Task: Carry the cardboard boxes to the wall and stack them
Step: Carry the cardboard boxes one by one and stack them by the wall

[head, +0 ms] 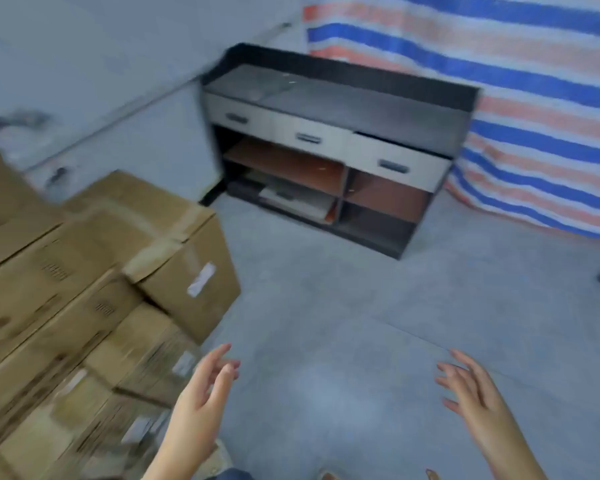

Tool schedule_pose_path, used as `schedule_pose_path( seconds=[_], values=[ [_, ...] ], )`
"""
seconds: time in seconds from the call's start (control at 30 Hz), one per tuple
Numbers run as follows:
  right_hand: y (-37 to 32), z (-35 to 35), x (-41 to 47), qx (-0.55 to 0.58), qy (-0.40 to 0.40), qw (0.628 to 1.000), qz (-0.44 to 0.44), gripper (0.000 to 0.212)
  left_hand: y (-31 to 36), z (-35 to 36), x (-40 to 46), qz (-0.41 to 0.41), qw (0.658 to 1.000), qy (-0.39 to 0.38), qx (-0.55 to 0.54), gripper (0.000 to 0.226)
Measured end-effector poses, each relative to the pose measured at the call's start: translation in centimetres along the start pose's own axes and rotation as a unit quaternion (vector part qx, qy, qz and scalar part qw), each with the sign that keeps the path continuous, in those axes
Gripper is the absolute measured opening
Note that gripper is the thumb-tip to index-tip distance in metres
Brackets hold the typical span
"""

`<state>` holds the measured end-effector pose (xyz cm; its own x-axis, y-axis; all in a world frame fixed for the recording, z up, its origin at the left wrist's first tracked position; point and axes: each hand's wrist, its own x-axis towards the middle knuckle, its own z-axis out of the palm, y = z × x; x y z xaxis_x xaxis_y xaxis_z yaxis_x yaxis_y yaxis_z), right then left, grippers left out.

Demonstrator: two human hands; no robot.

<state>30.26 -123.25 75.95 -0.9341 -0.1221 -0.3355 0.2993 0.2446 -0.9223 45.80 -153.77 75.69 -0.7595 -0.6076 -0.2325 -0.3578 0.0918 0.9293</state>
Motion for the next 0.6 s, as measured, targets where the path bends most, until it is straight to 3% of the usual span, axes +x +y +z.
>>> schedule_pose_path(
  seconds=[0.13, 0.17, 0.23, 0.27, 0.5, 0.6],
  values=[
    [1.3, -7.9, -2.6, 0.031, 0.125, 0.992, -0.001, 0.098, 2.9, 7.3, 3.0, 0.041, 0.992, -0.115, 0.03, 0.034],
    [1.7, -9.2, -3.2, 0.034, 0.155, 0.987, 0.001, 0.087, 3.8, 9.0, 3.8, 0.056, 0.987, -0.145, 0.039, 0.032],
    [2.6, -11.3, -4.2, 0.055, 0.207, 0.977, 0.014, 0.039, 5.8, 12.5, 5.3, 0.084, 0.975, -0.198, 0.054, 0.024],
    [3.3, -12.2, -4.4, 0.055, 0.237, 0.97, 0.024, 0.026, 6.9, 14.3, 6.1, 0.097, 0.968, -0.221, 0.061, 0.024],
    [3.4, -17.3, -4.5, 0.09, 0.404, 0.909, 0.051, 0.021, 13.0, 28.5, 11.0, 0.155, 0.91, -0.374, 0.093, 0.026],
    [2.8, -18.8, -3.6, 0.101, 0.462, 0.879, 0.064, 0.074, 16.2, 34.7, 12.4, 0.178, 0.875, -0.438, 0.107, 0.03]
  ],
)
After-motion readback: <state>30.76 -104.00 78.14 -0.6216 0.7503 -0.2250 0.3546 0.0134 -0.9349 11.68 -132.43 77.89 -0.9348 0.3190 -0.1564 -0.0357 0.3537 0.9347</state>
